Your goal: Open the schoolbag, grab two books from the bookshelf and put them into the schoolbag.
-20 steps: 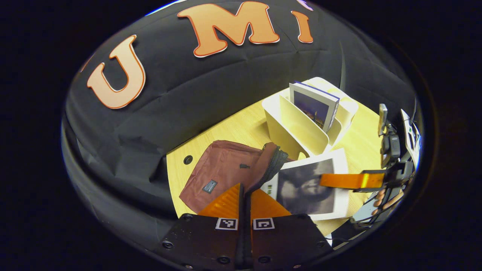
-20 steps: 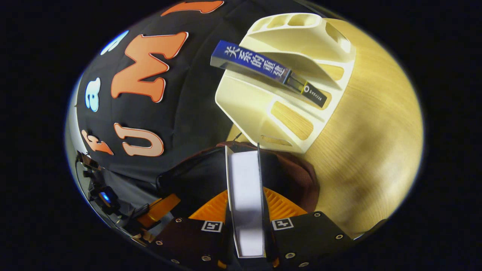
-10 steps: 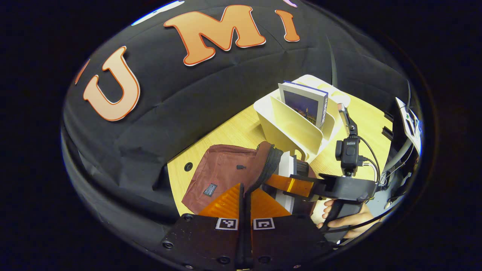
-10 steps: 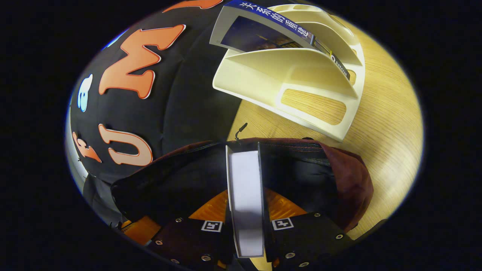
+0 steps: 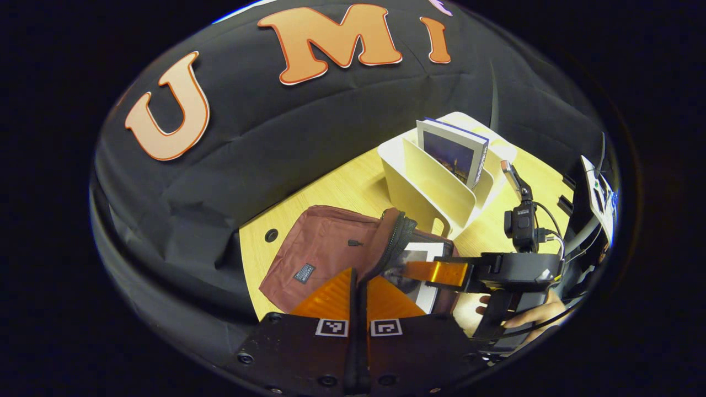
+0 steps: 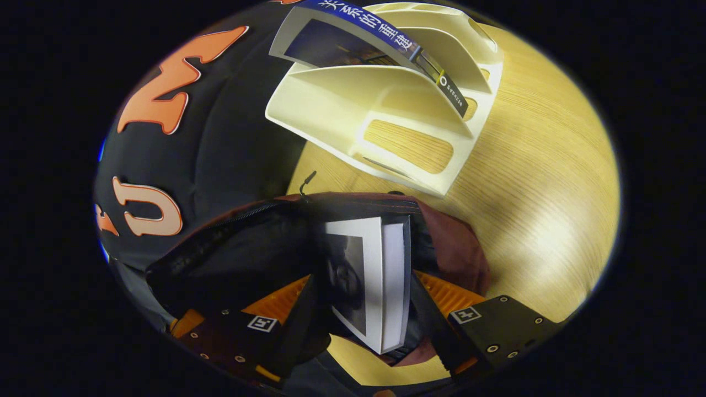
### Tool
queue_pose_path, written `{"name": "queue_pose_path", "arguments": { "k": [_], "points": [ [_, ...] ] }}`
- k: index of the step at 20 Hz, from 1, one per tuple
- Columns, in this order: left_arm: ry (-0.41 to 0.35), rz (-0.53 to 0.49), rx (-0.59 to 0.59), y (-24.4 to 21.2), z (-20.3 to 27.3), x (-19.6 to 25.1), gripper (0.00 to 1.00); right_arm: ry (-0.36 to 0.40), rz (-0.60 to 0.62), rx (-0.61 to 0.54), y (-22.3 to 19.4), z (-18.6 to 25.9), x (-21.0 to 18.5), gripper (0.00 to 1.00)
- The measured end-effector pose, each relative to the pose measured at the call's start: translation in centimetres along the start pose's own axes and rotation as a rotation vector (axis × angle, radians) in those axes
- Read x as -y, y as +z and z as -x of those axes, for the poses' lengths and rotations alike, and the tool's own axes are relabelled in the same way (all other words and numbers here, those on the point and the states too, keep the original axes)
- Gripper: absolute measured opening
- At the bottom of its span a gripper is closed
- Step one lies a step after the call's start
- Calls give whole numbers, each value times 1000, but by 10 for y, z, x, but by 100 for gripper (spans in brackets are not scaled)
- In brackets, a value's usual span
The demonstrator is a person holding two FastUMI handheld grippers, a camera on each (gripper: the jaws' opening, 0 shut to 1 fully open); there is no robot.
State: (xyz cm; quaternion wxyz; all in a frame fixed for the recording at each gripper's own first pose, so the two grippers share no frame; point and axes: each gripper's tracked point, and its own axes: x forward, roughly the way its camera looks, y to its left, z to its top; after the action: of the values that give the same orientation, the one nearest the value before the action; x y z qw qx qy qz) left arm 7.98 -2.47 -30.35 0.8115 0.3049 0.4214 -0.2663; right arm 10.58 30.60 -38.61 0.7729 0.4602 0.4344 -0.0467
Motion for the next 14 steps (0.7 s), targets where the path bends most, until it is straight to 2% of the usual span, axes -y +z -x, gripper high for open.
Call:
{"name": "queue_pose_path", "arguments": {
  "k": [3, 7, 9, 12, 14],
  "points": [
    [-5, 14, -10, -2, -1, 3, 1, 10, 37, 20, 17, 24, 10, 98],
    [5, 13, -26, -5, -4, 9, 1, -32, 169, 42, 48, 70, 35, 98],
    [3, 14, -34, -5, -4, 14, 1, -71, 286, 37, 64, 98, 50, 98],
    [18, 31, -41, -5, -5, 13, 1, -185, 550, 61, 101, 135, 70, 98],
    [16, 46, -49, -7, -8, 13, 1, -219, 681, 48, 120, 160, 61, 98]
  ]
}}
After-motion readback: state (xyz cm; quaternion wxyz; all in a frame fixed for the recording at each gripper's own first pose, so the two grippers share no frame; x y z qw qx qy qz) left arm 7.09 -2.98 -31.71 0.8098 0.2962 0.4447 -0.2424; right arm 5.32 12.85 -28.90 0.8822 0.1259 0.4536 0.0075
